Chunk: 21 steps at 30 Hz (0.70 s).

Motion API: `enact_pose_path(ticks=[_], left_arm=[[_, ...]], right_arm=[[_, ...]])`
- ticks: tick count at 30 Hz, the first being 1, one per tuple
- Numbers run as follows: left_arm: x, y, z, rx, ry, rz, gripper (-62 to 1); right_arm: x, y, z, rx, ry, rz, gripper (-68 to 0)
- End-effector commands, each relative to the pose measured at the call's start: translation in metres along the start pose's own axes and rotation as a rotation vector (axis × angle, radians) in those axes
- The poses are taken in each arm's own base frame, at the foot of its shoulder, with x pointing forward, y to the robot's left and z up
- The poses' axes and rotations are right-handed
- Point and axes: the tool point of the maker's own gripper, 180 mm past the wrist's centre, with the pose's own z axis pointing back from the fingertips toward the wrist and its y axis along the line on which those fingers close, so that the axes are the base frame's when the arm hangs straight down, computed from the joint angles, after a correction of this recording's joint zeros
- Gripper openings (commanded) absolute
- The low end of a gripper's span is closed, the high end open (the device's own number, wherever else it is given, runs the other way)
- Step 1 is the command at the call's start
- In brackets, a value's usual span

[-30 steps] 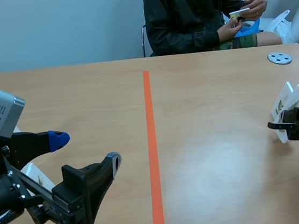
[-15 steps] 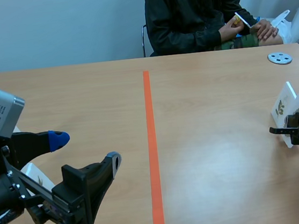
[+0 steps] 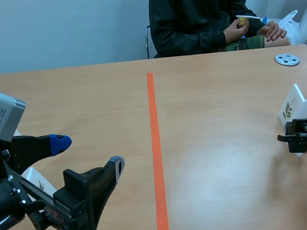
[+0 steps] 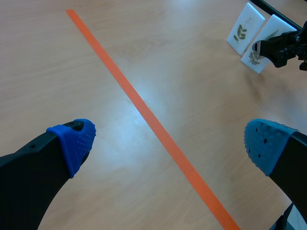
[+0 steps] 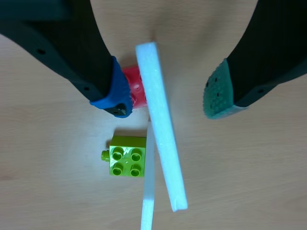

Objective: Sort the leaf by its shape. The table is split by an orange tape line. A compound leaf with several leaflets goes to the left side, a simple leaf with one blade goes to the right side. Return to the home posture when a red brick is placed on the table.

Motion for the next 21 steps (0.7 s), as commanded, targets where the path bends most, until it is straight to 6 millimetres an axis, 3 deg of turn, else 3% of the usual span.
enact_pose_path(ticks=[1, 9, 13, 17, 21], left_arm=[[0.009, -0.001, 0.0, -0.002, -0.033, -0.002, 1.4], [0.009, -0.001, 0.0, -0.002, -0.033, -0.002, 1.4], [0.009, -0.001, 0.0, -0.002, -0.033, -0.002, 1.4], [0.009, -0.001, 0.0, -0.002, -0.033, -0.002, 1.4], [0.009, -0.001, 0.0, -0.002, -0.033, -0.002, 1.4]], right_arm=[[0.023, -0.001, -0.001, 0.019, -0.056, 0.024, -32.3], [0.048, 0.005, 0.012, 0.089, -0.102, 0.057, -23.8], [0.062, 0.003, 0.026, 0.101, -0.135, 0.066, -16.9], [0.082, 0.007, 0.044, 0.132, -0.195, 0.083, -5.2], [0.098, 0.021, 0.061, 0.19, -0.218, 0.147, -3.0]])
